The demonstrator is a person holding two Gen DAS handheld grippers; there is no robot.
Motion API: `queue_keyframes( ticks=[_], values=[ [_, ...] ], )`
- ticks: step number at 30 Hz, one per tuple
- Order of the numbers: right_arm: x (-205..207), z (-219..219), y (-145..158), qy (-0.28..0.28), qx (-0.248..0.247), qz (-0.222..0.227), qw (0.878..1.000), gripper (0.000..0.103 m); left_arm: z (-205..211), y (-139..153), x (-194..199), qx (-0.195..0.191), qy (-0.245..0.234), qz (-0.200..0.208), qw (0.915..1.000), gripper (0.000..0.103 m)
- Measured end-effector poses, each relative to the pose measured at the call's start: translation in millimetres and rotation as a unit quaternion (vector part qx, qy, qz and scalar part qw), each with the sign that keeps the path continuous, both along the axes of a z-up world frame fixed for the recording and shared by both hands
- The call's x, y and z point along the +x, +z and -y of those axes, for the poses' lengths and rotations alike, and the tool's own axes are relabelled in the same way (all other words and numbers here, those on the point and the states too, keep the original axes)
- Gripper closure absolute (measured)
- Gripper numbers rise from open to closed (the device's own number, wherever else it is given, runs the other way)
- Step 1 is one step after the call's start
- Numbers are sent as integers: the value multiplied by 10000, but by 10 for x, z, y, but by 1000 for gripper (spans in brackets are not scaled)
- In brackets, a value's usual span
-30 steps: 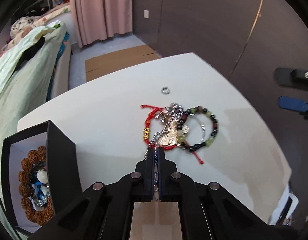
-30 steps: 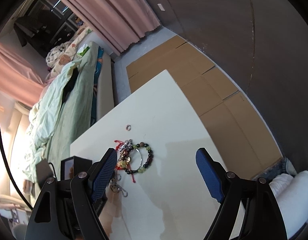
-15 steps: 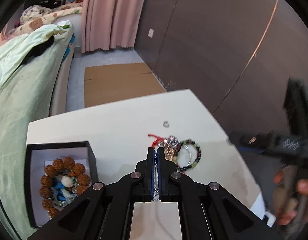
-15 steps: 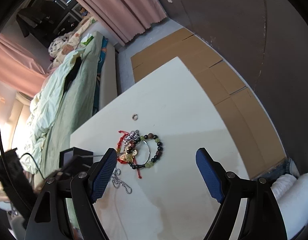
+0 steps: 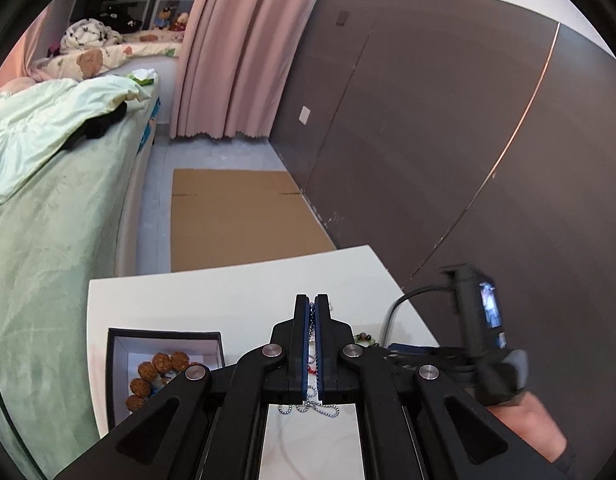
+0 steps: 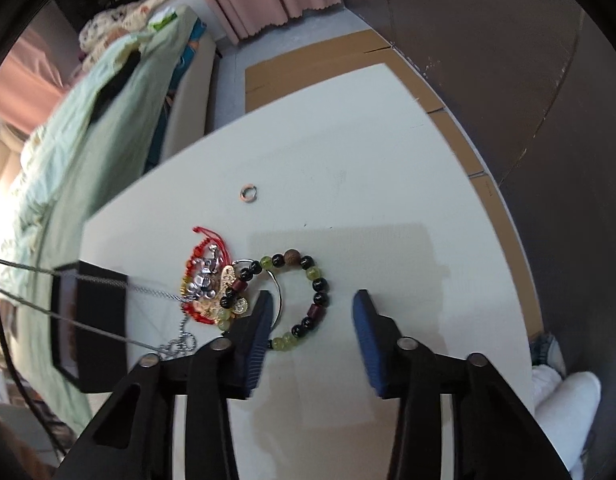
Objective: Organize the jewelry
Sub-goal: 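Lift the silver chain with the left gripper while the right grasps the dark bead bracelet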
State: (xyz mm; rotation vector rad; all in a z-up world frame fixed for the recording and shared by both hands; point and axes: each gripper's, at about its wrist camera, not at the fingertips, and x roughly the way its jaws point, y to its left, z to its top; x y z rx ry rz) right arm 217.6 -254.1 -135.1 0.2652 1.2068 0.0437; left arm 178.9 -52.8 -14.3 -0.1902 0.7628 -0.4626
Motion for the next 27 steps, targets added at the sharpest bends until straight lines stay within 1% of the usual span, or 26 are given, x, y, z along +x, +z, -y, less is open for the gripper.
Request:
queue_keyframes(
  ticks=[1,2,3,4,8,10,12,15,18,27],
  values=[
    [9,-43,3,45,-206,-8,9998,76,-12,29,-16,-10,-1,39,10000,102],
    [13,-105,8,105,-560,4,9984,80,-19,49,-30,-20,3,69,10000,102],
    [13,-148,11,147,-780,-7,9968,85,-31,76,-45,-41,5,97,9999,102],
    [5,-185,16,202,-898,1,9958,93,-39,93,-61,-62,9,116,9999,102],
    [-41,-205,71,382,-644,58,9972,93,-94,222,-123,-188,24,241,9995,102],
    [-82,-182,165,372,-506,201,9978,93,-112,312,-158,-240,31,330,9992,102],
    [-132,-135,310,316,-232,399,9984,93,-121,403,-185,-278,16,413,9988,102],
    [-170,-52,467,211,145,643,9976,93,-126,566,-236,-250,16,583,9980,102],
    [-235,-10,584,184,385,831,9956,93,-134,773,-291,-185,46,756,9970,102],
    [-337,-46,775,216,714,1126,9908,93,-94,1438,-434,111,125,1363,9905,102]
  ],
)
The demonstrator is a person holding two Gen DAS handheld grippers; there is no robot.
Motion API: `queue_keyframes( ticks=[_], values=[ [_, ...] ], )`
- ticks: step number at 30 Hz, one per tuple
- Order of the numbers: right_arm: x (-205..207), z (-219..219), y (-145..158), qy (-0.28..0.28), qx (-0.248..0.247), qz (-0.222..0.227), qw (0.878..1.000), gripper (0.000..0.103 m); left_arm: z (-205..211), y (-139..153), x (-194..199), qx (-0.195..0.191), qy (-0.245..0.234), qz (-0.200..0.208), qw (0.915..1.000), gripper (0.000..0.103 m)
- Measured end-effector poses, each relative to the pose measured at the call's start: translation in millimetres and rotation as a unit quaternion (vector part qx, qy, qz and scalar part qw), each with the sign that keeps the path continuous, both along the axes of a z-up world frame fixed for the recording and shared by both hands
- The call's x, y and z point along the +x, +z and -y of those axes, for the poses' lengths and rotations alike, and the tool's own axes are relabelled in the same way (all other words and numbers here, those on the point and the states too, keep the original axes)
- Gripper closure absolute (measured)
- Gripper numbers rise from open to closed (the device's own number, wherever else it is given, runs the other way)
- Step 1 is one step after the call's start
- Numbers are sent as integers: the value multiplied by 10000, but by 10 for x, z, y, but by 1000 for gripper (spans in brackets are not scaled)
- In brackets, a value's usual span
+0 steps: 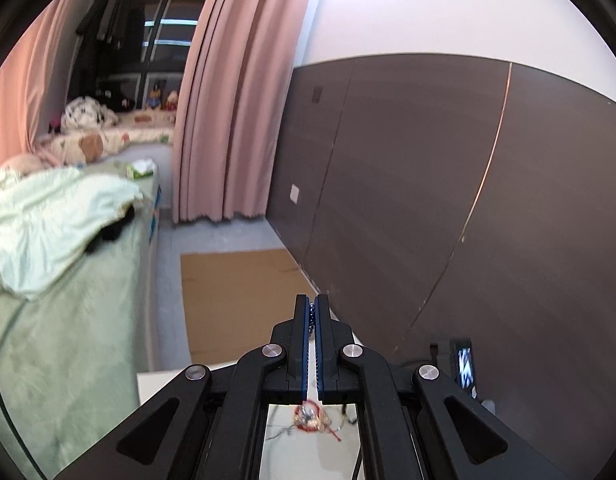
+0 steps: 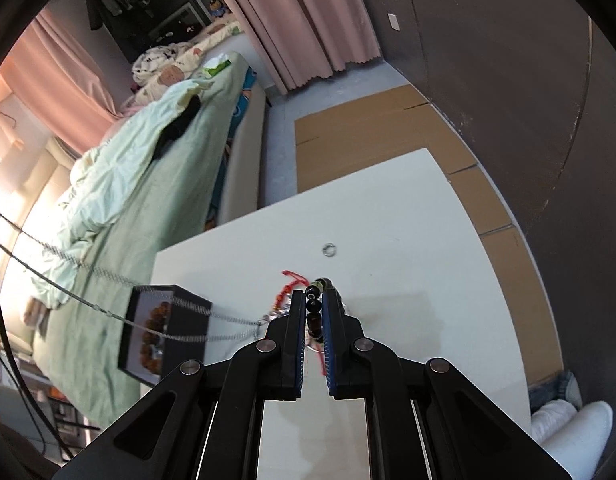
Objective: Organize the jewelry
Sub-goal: 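Lift the silver chain with the left gripper while the right grasps the dark bead bracelet, then carry the chain into the black box and open the left gripper while the right lifts the bracelet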
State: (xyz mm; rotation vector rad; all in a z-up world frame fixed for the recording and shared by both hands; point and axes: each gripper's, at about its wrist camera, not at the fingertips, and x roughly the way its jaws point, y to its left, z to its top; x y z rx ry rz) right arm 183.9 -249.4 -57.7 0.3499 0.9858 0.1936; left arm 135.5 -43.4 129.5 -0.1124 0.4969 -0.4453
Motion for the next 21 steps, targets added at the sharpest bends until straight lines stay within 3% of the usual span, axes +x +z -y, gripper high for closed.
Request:
queue_keyframes(
  ticks=[10,21],
  values=[
    [-14,-68,57,93,233,161,9996,93,-51,694,-125,134,186,622,9978,102],
    [-27,-175,64,262,291,200,9990,93,-313,950,-175,213,500,870,9947,101]
  ],
)
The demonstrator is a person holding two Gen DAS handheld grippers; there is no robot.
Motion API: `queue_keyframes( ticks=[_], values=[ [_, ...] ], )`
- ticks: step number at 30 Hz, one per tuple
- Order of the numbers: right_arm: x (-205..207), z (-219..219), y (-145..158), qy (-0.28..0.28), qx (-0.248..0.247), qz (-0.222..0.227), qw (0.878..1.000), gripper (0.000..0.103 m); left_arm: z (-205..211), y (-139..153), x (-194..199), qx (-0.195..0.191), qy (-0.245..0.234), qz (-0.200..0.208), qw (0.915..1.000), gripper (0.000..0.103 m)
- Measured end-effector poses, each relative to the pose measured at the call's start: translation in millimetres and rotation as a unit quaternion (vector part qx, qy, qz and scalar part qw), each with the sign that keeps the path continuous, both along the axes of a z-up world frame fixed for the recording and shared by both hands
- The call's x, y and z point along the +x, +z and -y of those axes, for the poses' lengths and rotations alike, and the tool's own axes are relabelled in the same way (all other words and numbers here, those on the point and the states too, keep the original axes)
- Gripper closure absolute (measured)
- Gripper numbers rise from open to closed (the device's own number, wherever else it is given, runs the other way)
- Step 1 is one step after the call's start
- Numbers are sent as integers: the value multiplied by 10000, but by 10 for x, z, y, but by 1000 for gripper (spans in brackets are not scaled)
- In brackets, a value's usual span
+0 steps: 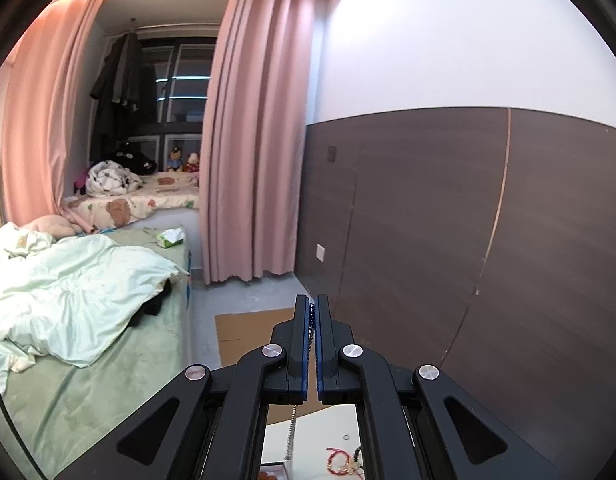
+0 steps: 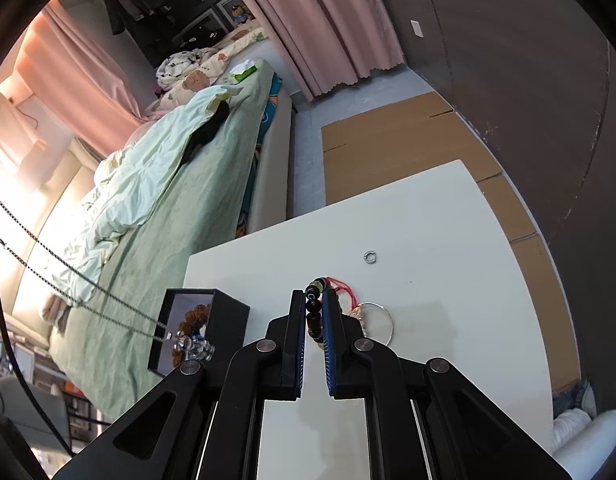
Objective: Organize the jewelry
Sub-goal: 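Carry the chain into the black box and open the left gripper while the right lifts the bracelet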
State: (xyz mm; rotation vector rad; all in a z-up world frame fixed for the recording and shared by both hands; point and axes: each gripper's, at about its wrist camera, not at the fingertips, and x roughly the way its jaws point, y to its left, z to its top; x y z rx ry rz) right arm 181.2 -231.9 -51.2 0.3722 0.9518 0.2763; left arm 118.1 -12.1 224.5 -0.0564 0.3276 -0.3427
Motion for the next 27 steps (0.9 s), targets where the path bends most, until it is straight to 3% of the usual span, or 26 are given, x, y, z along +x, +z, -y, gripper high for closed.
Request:
queue_keyframes(
  ticks=[11,27],
  values=[
    [48,-108,-63,115,-129,-83,9998,93,-325,187,-63,-54,243,144,9996,101],
    [67,-225,-100,180,-255,-153,9994,93,-680,-416,320,-120,542,-417,9976,101]
  ],
)
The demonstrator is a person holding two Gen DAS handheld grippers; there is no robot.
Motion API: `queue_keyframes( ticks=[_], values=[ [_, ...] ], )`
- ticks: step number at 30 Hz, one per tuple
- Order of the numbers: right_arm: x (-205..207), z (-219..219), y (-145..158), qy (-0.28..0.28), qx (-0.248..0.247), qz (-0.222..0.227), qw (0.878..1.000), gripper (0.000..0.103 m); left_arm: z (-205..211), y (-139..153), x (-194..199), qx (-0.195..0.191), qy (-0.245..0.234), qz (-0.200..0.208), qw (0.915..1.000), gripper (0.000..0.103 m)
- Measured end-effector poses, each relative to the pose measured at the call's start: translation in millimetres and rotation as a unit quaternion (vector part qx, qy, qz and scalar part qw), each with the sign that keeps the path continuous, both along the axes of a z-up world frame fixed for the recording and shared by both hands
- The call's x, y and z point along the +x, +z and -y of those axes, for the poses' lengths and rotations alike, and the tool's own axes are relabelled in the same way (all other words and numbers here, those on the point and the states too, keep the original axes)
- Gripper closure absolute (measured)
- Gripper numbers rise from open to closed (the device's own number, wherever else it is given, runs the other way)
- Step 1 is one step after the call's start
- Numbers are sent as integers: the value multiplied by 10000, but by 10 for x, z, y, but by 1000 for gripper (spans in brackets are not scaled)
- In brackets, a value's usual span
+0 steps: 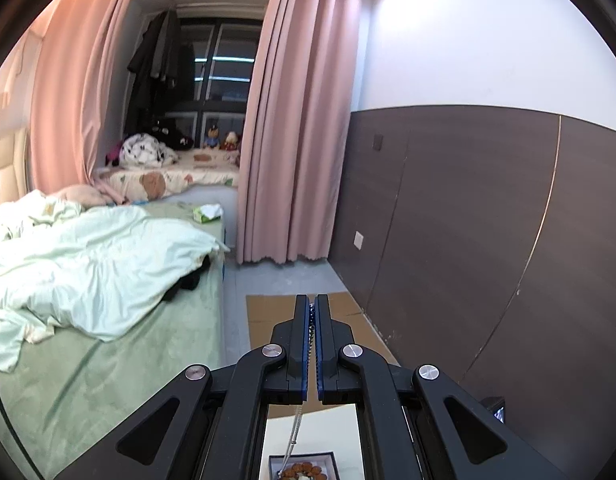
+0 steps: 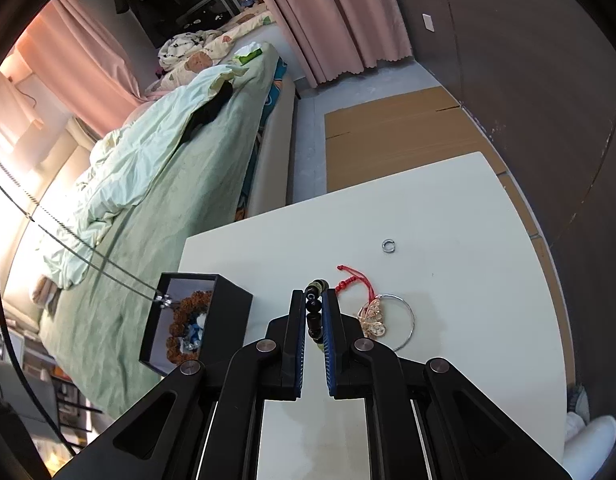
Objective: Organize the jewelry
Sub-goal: 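Carry the chain into the black box and open the left gripper while the right lifts the bracelet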
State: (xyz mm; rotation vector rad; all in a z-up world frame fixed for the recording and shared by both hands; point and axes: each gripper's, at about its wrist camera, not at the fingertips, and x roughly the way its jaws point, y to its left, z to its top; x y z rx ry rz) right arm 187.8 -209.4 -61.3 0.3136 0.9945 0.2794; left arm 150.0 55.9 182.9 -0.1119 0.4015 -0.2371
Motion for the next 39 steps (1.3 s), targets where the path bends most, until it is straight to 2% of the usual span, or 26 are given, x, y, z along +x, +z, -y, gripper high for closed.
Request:
queue_keyframes(
  ticks=[5,16,24,31,39],
  values=[
    [10,9,-3,-27,4,-4,10000,93,-43,-230,80,-71,-15,-211,9998,101],
    [14,4,-1,-40,-2,-7,10000,93,-71,-1086,197,-588,-27,-993,9933,101],
    [1,-24,18,-47,62,46,10000,93,-31,-1639,278,-570,156,-1393,9885,101],
    [-34,-120,56,1,124,194,9997,93,-59,-2106,432,-926,72,-2004,9753,101],
    [-7,-303,178,144,703,509,9961,93,-28,-2321,537,-881,2,-2543,9631,101]
  ],
)
